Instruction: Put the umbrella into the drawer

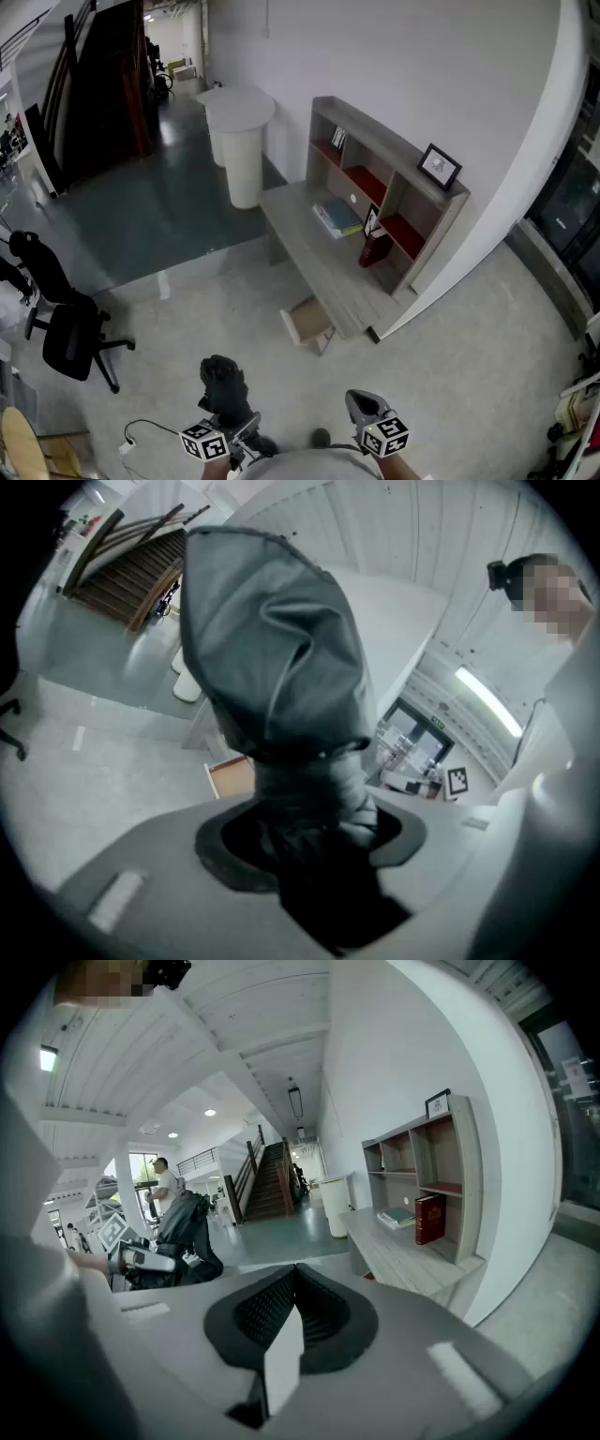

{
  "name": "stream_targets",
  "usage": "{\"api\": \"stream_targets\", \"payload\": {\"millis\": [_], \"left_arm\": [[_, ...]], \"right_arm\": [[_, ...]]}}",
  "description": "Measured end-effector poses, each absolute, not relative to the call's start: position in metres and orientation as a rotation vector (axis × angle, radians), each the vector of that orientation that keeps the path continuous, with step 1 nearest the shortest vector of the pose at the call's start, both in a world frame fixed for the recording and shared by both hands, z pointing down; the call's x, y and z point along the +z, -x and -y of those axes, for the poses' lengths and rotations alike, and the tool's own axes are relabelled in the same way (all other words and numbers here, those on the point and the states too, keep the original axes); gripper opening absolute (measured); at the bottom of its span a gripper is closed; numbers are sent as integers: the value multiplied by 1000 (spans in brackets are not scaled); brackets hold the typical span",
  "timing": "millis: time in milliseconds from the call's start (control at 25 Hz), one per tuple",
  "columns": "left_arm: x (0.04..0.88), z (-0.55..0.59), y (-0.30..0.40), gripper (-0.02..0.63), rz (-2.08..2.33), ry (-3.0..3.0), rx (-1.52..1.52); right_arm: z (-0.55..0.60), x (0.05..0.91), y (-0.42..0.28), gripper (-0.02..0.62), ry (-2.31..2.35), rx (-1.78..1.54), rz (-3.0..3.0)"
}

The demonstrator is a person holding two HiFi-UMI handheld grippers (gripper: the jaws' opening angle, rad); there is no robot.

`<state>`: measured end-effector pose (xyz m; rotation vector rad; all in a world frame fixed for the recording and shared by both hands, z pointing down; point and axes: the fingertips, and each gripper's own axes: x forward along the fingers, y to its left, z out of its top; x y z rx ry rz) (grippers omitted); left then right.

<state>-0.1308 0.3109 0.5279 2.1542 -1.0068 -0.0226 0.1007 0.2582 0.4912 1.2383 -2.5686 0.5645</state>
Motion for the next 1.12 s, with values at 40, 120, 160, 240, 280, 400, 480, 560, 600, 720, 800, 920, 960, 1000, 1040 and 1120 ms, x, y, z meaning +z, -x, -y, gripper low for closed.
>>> {"api": "stream_targets", "payload": {"millis": [40, 120, 160, 240, 280, 400, 480, 560, 600, 720, 800, 920, 960, 1000, 1040, 1120], "left_arm": [[528, -312, 132, 224, 1007, -2154, -21], [529, -315, 134, 224, 1005, -2154, -17], [529, -316, 134, 224, 1003, -2154, -16], [529, -319, 135, 224, 997, -2158, -14], [529, -320, 135, 224, 992, -2161, -12], [530, -321, 134, 224, 979, -2165, -7], [529, -322, 135, 224, 970, -2170, -2], [529, -324, 138, 224, 962, -2174, 2], [530, -324, 140, 224, 959, -2176, 4], [532, -327, 144, 224, 949, -2181, 9], [532, -329, 148, 224, 942, -2184, 14], [532, -333, 157, 224, 931, -2188, 19], [532, -335, 160, 225, 928, -2188, 21], [533, -337, 164, 225, 924, -2187, 22], [533, -338, 167, 224, 920, -2187, 24], [535, -342, 174, 225, 911, -2190, 27]], "right_arm": [[-260, 491, -100, 5, -1240, 567, 2569], [-263, 491, -98, 5, -1243, 571, 2570], [-265, 491, -97, 5, -1245, 571, 2570], [-269, 490, -95, 5, -1250, 568, 2570], [-270, 489, -94, 5, -1253, 566, 2570], [-273, 489, -92, 5, -1259, 563, 2565], [-275, 487, -90, 5, -1267, 560, 2567], [-278, 484, -86, 5, -1271, 551, 2576], [-280, 483, -84, 5, -1273, 548, 2579], [-284, 485, -79, 5, -1290, 551, 2576], [-286, 486, -77, 5, -1305, 557, 2568], [-291, 487, -71, 5, -1329, 568, 2556], [-293, 488, -69, 5, -1339, 572, 2550], [-295, 488, -67, 5, -1349, 577, 2543], [-296, 489, -65, 5, -1360, 580, 2537], [-300, 491, -62, 5, -1381, 585, 2525]]}}
